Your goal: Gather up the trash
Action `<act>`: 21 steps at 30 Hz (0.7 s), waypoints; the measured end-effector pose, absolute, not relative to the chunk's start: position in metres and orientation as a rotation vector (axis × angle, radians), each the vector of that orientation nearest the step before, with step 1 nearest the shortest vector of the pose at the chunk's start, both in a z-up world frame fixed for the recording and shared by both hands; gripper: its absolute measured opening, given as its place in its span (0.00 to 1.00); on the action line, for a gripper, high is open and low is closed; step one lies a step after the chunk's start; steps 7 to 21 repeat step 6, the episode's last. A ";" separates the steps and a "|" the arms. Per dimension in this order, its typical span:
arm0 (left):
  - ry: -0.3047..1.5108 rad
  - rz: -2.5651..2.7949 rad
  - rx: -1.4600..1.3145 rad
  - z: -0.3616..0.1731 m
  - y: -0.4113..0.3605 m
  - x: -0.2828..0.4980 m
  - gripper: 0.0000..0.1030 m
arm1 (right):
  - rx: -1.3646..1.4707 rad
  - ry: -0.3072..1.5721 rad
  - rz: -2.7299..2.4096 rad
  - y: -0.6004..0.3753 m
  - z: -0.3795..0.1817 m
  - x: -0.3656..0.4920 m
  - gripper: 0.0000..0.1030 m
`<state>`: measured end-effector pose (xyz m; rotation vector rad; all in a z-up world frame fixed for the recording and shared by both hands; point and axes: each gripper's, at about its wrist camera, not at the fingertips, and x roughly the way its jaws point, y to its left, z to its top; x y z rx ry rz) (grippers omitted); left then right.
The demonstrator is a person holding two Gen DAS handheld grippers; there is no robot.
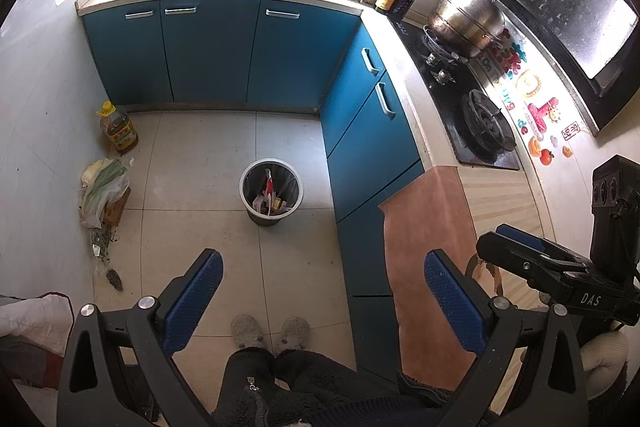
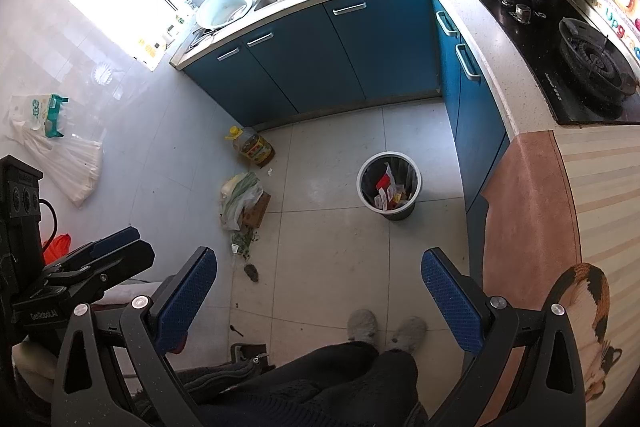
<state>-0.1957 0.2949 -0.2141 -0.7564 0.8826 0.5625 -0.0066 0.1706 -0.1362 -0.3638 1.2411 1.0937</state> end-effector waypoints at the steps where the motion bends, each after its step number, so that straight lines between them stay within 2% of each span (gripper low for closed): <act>1: 0.883 0.563 -0.757 -0.214 0.295 -0.196 1.00 | -0.364 1.241 1.094 0.170 -0.136 -0.006 1.00; 21: 0.880 0.574 -0.748 -0.213 0.296 -0.194 1.00 | -0.355 1.243 1.086 0.172 -0.137 -0.005 1.00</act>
